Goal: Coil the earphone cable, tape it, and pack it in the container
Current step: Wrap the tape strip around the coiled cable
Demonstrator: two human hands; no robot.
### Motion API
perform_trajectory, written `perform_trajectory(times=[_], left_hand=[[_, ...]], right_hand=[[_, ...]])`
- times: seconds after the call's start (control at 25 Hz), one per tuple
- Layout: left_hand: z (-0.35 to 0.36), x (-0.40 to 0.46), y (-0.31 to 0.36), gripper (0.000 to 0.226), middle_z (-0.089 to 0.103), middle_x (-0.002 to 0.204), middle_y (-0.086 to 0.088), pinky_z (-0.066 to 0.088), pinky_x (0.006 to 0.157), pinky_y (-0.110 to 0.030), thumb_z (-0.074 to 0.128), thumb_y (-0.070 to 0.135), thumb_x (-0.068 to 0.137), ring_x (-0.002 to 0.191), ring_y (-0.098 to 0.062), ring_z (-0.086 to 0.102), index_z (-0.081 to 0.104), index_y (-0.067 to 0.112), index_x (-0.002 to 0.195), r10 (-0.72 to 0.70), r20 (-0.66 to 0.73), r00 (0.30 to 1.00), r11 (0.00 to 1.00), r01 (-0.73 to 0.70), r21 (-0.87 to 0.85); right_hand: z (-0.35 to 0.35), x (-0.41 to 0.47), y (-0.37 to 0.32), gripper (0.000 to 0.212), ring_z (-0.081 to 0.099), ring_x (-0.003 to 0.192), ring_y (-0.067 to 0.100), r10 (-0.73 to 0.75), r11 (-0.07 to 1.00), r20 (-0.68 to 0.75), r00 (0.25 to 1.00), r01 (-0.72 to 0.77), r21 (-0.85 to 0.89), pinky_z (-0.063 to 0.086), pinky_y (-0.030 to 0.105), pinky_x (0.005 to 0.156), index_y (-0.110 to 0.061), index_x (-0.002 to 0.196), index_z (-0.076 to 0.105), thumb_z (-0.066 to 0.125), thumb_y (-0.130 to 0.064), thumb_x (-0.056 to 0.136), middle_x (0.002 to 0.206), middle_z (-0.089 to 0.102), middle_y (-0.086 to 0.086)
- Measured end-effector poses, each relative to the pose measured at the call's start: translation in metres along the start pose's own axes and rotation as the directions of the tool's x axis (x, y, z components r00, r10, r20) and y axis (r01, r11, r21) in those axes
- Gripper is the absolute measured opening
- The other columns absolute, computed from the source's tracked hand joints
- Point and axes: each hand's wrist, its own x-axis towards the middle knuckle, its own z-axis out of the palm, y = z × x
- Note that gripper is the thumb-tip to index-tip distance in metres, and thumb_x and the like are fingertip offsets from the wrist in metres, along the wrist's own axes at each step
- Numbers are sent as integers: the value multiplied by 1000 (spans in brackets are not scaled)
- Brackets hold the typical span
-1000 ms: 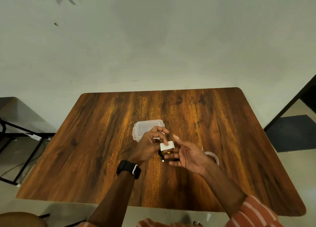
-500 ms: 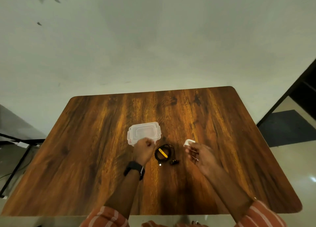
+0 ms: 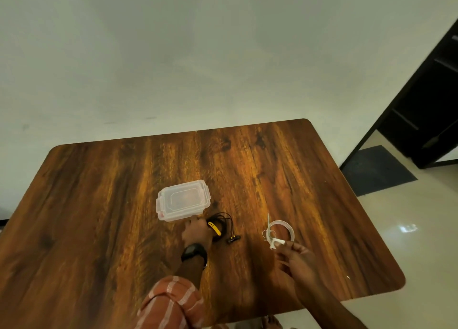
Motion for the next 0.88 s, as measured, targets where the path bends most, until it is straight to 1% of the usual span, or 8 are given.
perform_trajectory(times=[0.08,0.24,0.36,0.44,0.52,0.64,0.72,0.88], left_hand=[[0,5,-1,26,56,116,-7,55,85,-42,59,27,88,106,-27,54,60,14,111,6,6,1000,1000,-6,-6],[-3,7,-8,21,66,97,-5,58,78,-40,67,30,82,88,-23,62,62,16,97,-89,-16,996,953,80,-292],[-25,3,-11,9,69,80,-3,58,77,-40,66,25,82,77,-20,64,67,17,77,-11,131,991,868,75,-490],[-45,-1,-13,15,70,72,-5,55,77,-42,66,14,79,76,-23,65,70,13,64,69,262,963,794,107,-599],[-67,-11,-15,16,70,72,-4,54,73,-37,67,9,82,72,-20,65,73,12,68,171,287,943,751,64,-658],[-94,-36,-9,14,72,81,-5,51,68,-21,60,9,93,75,-14,66,73,7,89,277,251,928,688,-9,-725],[-108,-53,-1,15,73,83,-7,51,68,-17,57,7,95,76,-13,68,72,9,94,260,179,949,637,-29,-771],[-128,-88,22,17,74,77,2,50,66,-14,58,8,94,68,-3,68,72,17,92,187,-54,981,643,-164,-748]], right_hand=[[-2,-2,2,13,65,80,28,1,1000,5,1000,-1,8,50,37,69,-2,97,72,69,-8,85,91,75,19],[1,-1,6,10,69,89,29,75,995,1,997,-75,64,51,41,78,-4,94,72,69,-8,86,94,76,18],[8,-3,4,12,70,94,27,101,986,18,995,-102,135,51,39,79,-6,97,71,68,-7,86,97,77,13],[17,-5,0,18,69,98,27,126,972,55,991,-134,192,52,39,83,-3,104,69,67,-6,86,103,75,15],[33,-10,-6,22,69,96,28,158,954,114,981,-182,240,52,39,84,-2,106,67,68,-3,85,102,75,17],[64,-21,-17,22,72,86,26,158,948,166,973,-197,252,57,32,68,-1,103,66,71,-1,82,95,76,19],[86,-29,-23,16,73,77,24,153,948,157,976,-190,256,57,27,59,-2,97,66,71,0,82,92,76,19],[115,-44,-35,16,71,73,24,173,931,139,975,-208,301,57,31,65,1,98,67,69,1,83,91,75,20]])
